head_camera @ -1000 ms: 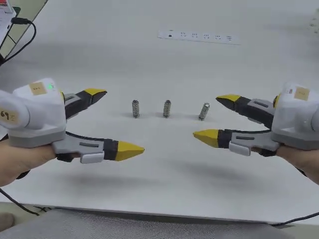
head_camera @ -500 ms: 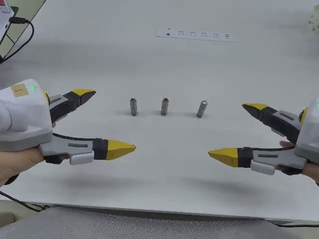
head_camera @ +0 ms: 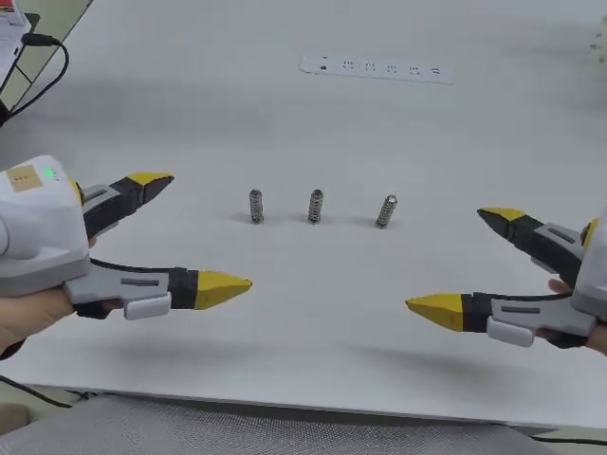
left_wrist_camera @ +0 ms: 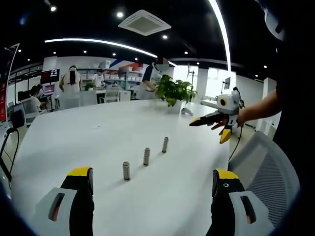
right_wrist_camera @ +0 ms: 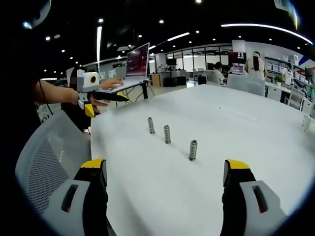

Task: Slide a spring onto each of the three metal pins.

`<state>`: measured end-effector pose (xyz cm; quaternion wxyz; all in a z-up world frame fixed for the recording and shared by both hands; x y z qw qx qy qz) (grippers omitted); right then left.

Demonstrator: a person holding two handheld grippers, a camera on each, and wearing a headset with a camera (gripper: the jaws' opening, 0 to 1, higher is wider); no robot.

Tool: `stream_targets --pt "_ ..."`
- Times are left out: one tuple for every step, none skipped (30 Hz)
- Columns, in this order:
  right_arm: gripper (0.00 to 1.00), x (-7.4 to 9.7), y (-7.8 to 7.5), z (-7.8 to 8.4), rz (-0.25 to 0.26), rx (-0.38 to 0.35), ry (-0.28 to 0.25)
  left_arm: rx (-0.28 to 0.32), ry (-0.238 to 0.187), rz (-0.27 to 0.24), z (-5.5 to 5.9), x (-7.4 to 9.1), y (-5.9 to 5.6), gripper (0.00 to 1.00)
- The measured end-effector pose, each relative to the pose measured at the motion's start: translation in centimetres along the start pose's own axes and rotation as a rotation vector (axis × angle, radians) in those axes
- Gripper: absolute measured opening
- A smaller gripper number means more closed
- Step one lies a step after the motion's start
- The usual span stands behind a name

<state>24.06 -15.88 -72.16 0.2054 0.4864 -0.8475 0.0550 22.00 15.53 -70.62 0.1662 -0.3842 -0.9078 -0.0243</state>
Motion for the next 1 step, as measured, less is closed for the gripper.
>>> stream_targets --pt "0.99 -0.01 0.0 0.01 -0.001 -0.001 0.001 0.0 0.001 0.001 0.01 0.01 0.0 0.99"
Point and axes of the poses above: the centre of the closed fingertips' face, and the gripper's own axes: x roughly backward along the fingers, y roughly to its left, z roughly out of its underside, the point moved 7 cm from there along x, roughly backward along the fingers, and after that the axes turned 2 degrees about -z, right-handed, at the moved point
